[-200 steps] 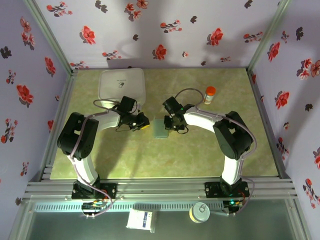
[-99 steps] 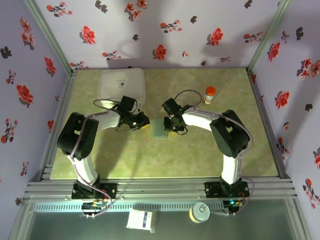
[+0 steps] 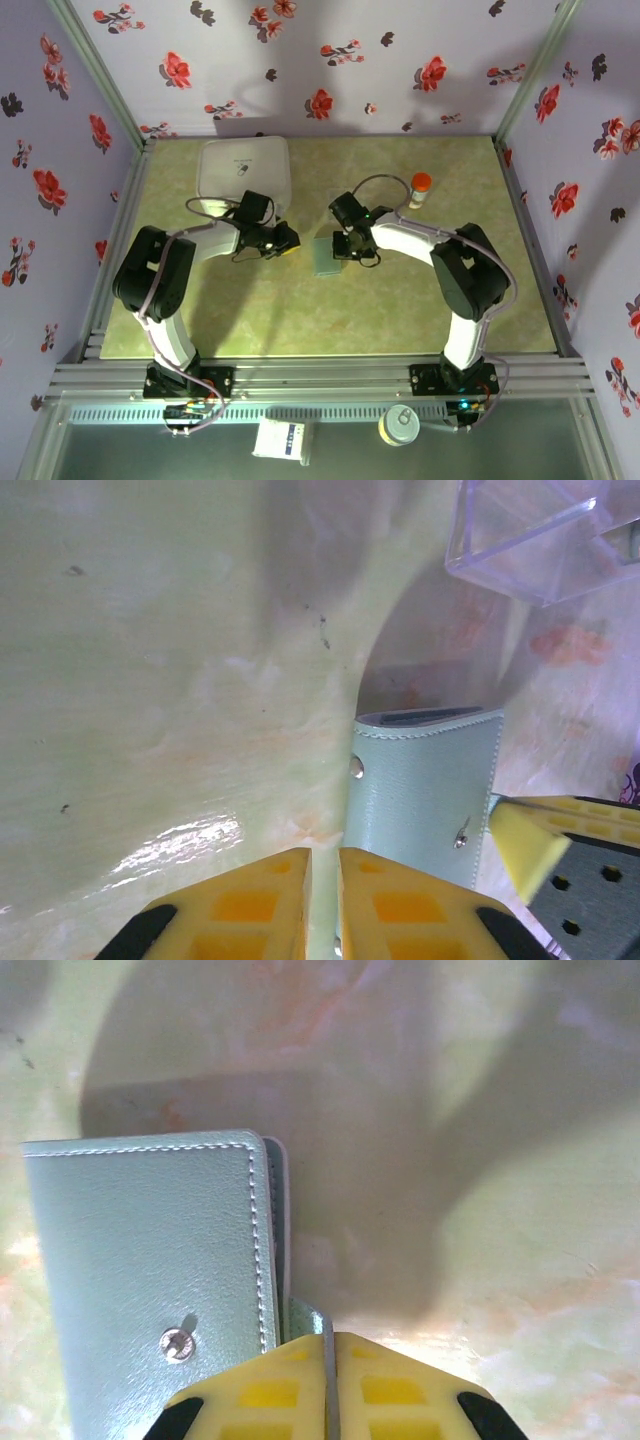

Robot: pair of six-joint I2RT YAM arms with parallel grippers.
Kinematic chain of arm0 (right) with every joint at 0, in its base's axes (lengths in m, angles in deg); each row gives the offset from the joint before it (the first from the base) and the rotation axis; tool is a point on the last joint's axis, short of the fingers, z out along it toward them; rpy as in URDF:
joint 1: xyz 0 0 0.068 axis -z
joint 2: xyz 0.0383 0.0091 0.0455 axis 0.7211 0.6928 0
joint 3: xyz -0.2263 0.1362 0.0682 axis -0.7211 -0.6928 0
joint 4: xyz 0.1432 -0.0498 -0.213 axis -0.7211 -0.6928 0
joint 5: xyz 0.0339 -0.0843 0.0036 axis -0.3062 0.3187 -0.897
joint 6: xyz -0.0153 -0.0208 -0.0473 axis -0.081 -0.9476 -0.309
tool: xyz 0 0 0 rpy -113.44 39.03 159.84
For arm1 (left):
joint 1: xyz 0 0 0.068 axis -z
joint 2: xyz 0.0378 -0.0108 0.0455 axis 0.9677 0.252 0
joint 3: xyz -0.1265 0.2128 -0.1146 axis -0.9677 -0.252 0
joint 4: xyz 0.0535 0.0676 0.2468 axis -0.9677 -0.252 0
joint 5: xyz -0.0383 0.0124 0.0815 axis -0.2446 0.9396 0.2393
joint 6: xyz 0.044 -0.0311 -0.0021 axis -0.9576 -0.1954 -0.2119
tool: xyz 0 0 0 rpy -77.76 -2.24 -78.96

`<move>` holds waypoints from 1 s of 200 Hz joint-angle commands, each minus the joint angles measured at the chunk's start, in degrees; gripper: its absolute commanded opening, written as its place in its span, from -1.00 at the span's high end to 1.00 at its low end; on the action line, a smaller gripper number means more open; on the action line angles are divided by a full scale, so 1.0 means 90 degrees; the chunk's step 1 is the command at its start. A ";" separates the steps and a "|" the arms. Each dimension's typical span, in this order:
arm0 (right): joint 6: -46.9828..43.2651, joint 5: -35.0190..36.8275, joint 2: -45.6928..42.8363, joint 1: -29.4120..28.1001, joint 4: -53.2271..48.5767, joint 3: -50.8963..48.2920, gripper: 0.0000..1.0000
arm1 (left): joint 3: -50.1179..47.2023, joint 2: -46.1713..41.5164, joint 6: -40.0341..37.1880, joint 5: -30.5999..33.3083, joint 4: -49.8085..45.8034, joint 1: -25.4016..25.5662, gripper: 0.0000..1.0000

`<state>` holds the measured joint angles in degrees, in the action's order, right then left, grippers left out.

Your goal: Take the credit cards out of the card holder

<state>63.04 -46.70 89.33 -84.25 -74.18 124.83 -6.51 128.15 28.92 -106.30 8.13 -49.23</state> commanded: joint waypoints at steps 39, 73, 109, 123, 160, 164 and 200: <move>-0.0745 0.0109 -0.0536 0.0054 -0.0886 0.0347 0.84 | 0.0061 -0.0343 -0.0029 0.0174 0.0026 -0.0076 0.70; -0.0794 0.0070 -0.0664 0.0054 -0.1065 0.0546 0.84 | 0.0061 -0.0439 -0.0043 0.0192 0.0023 -0.0081 0.70; -0.0846 -0.0072 -0.0676 0.0007 -0.1224 0.0724 0.83 | 0.0061 -0.0499 -0.0081 0.0199 0.0026 -0.0105 0.69; -0.0842 -0.0084 -0.0675 -0.0038 -0.1291 0.0798 0.82 | 0.0061 -0.0517 -0.0117 0.0191 0.0011 -0.0120 0.70; -0.0745 -0.0136 -0.0600 -0.0196 -0.1421 0.1035 0.81 | -0.0037 -0.0586 -0.0109 0.0185 0.0109 -0.0144 0.69; -0.0733 -0.0141 -0.0575 -0.0214 -0.1439 0.1068 0.81 | -0.0046 -0.0588 -0.0103 0.0184 0.0113 -0.0153 0.69; -0.0555 -0.0114 -0.0342 -0.0463 -0.1635 0.1545 0.79 | -0.0100 -0.0683 -0.0243 0.0182 0.0068 -0.0250 0.70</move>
<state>56.75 -47.42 85.24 -86.87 -86.51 134.78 -6.53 124.19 28.59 -104.99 8.41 -50.33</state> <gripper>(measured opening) 0.102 0.150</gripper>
